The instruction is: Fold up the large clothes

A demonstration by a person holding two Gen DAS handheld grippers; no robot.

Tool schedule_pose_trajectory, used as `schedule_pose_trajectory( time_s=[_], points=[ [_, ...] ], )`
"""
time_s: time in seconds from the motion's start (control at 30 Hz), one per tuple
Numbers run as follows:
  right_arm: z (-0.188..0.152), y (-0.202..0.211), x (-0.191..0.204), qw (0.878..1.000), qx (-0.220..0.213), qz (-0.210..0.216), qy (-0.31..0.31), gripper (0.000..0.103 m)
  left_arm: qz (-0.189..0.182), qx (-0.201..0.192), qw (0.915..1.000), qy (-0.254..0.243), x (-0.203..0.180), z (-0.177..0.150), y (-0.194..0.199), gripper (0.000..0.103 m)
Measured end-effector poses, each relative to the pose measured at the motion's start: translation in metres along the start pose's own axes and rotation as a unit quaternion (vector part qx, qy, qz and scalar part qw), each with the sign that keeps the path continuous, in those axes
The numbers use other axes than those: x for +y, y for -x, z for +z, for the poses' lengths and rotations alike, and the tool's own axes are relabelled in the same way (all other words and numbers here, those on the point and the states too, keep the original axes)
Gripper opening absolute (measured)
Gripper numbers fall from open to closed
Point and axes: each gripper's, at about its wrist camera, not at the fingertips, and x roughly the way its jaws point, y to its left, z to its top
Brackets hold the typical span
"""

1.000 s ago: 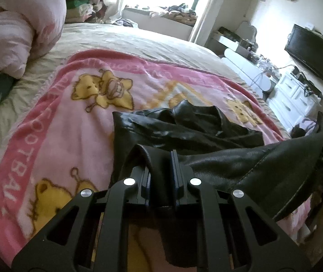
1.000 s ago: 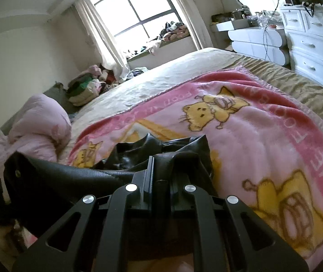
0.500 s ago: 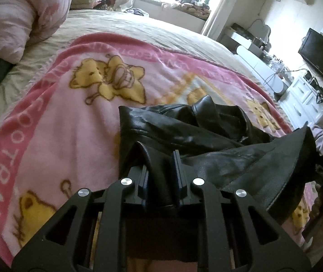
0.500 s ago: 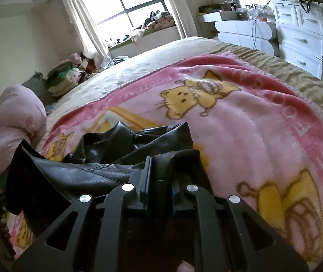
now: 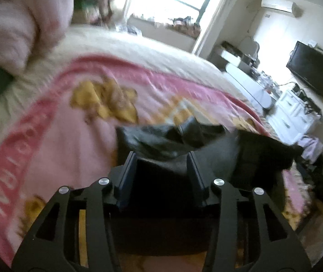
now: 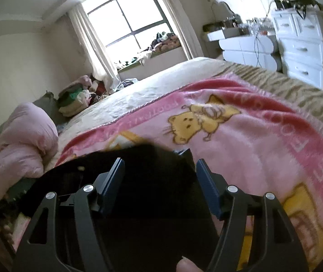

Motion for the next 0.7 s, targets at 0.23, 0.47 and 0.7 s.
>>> schedule_pose_trajectory(
  time_s=[0.23,0.47,0.7],
  points=[
    [-0.01,-0.017,0.007,0.996,0.033,-0.049,0.06,0.065,0.037,0.018,0.9989,-0.024,0.012,0.002,-0.015,0.037],
    [-0.015,-0.057,0.02,0.986,0.094,-0.071,0.115,0.065,0.062,0.073,0.9932,-0.066,0.011,-0.005,-0.081,0.037],
    [-0.011,-0.1,0.019,0.979,0.117,-0.093,0.142,0.021,0.071,0.082,0.99,-0.09,0.01,0.0,-0.108,0.018]
  ],
)
